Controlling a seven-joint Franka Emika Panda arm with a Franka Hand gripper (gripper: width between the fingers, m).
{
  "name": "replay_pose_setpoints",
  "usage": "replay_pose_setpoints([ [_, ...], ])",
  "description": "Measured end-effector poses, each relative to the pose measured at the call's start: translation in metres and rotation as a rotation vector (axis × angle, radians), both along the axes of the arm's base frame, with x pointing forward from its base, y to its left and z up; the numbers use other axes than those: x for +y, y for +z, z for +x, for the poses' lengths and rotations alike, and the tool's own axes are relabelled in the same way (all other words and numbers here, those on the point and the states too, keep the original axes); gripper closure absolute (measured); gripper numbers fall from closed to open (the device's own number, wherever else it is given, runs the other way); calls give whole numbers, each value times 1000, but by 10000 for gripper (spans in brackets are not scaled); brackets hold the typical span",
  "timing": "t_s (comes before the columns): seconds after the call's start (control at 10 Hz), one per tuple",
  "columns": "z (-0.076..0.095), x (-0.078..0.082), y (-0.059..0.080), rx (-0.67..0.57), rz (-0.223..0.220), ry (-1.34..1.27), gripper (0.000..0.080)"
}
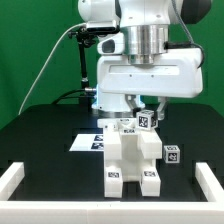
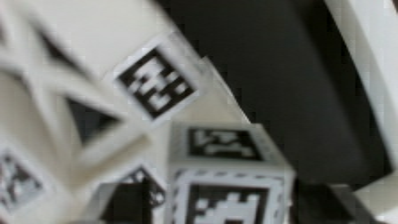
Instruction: Assemble chair
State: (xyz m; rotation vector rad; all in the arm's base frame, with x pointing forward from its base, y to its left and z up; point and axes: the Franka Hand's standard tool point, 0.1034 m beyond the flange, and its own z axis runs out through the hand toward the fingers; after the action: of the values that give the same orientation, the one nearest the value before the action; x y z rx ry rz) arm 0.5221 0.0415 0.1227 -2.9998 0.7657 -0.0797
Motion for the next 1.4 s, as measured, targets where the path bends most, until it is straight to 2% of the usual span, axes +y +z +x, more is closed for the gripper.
replay_pose_setpoints([
  [0.1,1,0,1,2,-8,196,297],
  [0.2,-1,2,0,3,-14,288,297],
  [0.3,-5,2,-3,5,-26,420,177],
  [0.6,-9,-2,-6,8,-39,659,151],
  [0.8,-8,6,-6,17,-82,933,151],
  [1.0,-8,8,-7,16,-85,1048,151],
  [1.2,-9,8,-7,16,-82,993,426],
  [1.3,-8,8,-7,16,-81,976,426],
  [1.4,-9,9,-7,17,-75,868,517],
])
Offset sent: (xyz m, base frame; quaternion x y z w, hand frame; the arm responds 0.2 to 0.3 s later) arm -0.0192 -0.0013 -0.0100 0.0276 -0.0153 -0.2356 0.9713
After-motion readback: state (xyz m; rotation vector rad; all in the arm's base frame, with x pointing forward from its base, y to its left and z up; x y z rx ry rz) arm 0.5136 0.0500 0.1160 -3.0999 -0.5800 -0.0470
